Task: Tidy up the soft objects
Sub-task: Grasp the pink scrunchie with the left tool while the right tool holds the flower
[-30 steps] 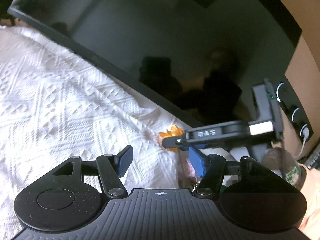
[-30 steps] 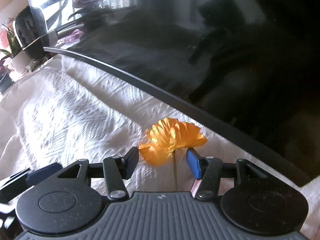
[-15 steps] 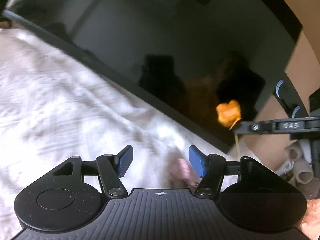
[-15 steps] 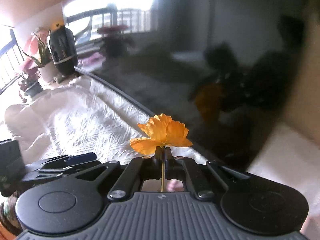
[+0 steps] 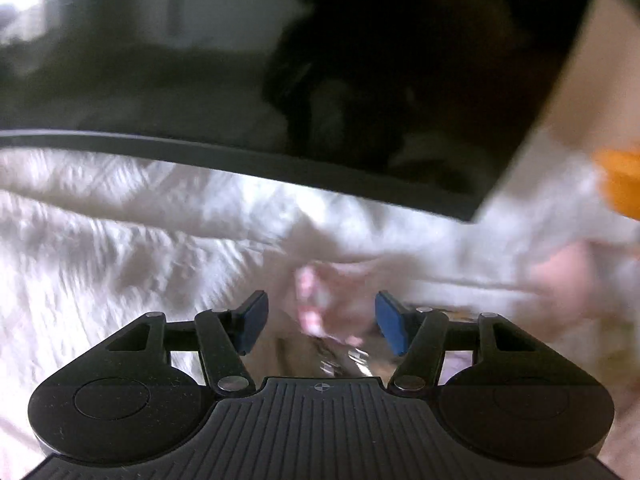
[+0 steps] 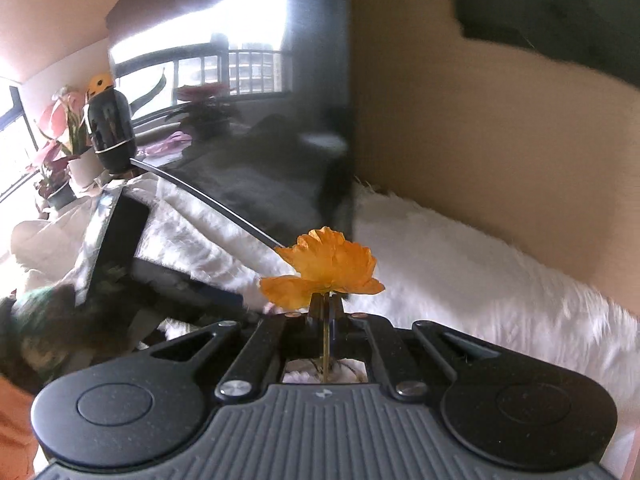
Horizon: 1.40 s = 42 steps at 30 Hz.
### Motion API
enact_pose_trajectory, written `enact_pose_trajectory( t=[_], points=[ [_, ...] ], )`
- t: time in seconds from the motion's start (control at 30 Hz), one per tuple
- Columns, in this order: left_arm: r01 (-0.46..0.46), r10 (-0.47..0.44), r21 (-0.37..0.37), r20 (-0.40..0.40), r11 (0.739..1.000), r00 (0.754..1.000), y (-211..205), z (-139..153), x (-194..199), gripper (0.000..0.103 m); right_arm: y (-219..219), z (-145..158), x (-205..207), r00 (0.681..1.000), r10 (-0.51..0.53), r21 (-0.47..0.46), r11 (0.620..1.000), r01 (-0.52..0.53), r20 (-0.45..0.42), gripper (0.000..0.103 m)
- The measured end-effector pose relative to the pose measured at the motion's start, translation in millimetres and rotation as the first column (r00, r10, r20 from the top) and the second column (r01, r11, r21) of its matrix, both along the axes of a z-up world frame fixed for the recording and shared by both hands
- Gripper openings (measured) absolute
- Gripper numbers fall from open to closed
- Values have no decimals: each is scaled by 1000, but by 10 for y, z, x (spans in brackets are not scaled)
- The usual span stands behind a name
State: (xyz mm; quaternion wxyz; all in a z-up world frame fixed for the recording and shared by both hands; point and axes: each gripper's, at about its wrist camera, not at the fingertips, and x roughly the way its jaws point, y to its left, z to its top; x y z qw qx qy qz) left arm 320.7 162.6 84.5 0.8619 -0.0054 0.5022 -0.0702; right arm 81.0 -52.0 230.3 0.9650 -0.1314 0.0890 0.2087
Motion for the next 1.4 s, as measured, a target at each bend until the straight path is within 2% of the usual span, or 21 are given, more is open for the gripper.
enact_pose_trajectory(
  t=[0.07, 0.2, 0.3, 0.4, 0.47, 0.5, 0.53, 0.67, 0.87, 1.07, 1.23, 1.4],
  points=[
    [-1, 3, 42, -47, 999, 999, -68, -90, 127, 64, -105, -34, 19, 1000, -7, 7, 1000, 7, -12, 2],
    [24, -20, 37, -123, 999, 992, -167, -203, 274, 64, -232, -30, -9, 1000, -4, 15, 1000, 4, -5, 2],
    [45, -31, 85, -162, 995, 986, -309, -280, 373, 64, -326, -6, -52, 1000, 11, 33, 999, -11, -2, 2],
    [59, -32, 133, -198, 989, 980, -418, -362, 433, 59, -364, -4, -77, 1000, 14, 37, 999, -14, 6, 2],
    [65, -38, 144, -184, 988, 982, -449, -349, 429, 48, -355, -22, -94, 1000, 14, 37, 999, -14, 10, 2],
    [59, -35, 136, -174, 989, 984, -436, -319, 416, 21, -339, -30, -101, 1000, 14, 40, 999, -15, 8, 2],
    [57, -39, 116, -154, 992, 987, -407, -271, 388, 10, -331, -29, -99, 1000, 15, 45, 999, -15, 2, 2],
    [65, -62, 75, -52, 995, 997, -244, 22, 163, 11, -286, -12, -111, 999, 36, 46, 998, -36, -12, 2],
    [15, -16, 5, 100, 1000, 995, 201, 632, -334, 11, -116, 34, -261, 998, 69, 57, 996, -68, -5, 2],
    [-33, 27, 29, 192, 999, 981, 420, 1077, -991, 11, -5, 56, -612, 996, 67, 31, 997, -69, 64, 2],
    [-27, 24, 9, 199, 1000, 980, 270, 1120, -1204, 11, -110, 56, -853, 994, 18, 37, 999, -22, 107, 2],
    [51, -38, -55, 215, 997, 976, -123, 1120, -1189, 11, -414, 29, -1031, 989, -65, 74, 996, 55, 136, 2]
  ],
)
